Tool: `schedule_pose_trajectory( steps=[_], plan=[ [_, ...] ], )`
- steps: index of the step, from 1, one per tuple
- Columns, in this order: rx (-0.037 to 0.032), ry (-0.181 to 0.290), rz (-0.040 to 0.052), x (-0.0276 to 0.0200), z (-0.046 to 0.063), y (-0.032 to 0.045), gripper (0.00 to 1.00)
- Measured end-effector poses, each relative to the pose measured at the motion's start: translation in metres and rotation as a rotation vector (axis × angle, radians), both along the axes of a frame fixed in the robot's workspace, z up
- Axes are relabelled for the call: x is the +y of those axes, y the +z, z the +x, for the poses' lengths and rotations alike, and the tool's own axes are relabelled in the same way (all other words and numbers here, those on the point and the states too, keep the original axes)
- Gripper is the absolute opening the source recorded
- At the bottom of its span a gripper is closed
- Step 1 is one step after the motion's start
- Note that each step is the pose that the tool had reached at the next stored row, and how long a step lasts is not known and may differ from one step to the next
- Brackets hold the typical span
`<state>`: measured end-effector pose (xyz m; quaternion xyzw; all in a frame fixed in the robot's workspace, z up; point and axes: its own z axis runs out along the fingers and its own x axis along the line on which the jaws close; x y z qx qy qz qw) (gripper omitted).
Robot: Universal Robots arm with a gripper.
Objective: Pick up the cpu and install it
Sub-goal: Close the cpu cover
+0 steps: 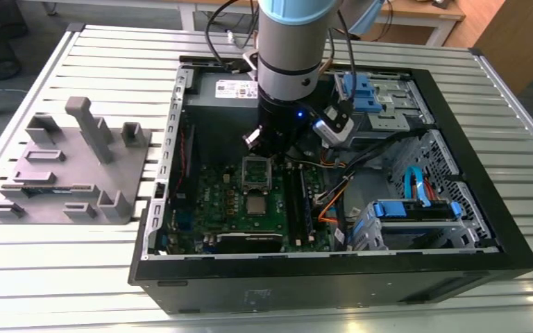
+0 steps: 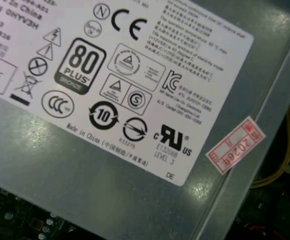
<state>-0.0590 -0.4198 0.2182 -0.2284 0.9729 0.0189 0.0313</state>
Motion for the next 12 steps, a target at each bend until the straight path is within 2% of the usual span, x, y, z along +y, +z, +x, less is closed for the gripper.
schedule_pose_trajectory(
  steps=[12],
  plan=[
    [0.0, 0.002, -0.0001, -0.0004, -0.0002, 0.0006, 0.11]
  ],
)
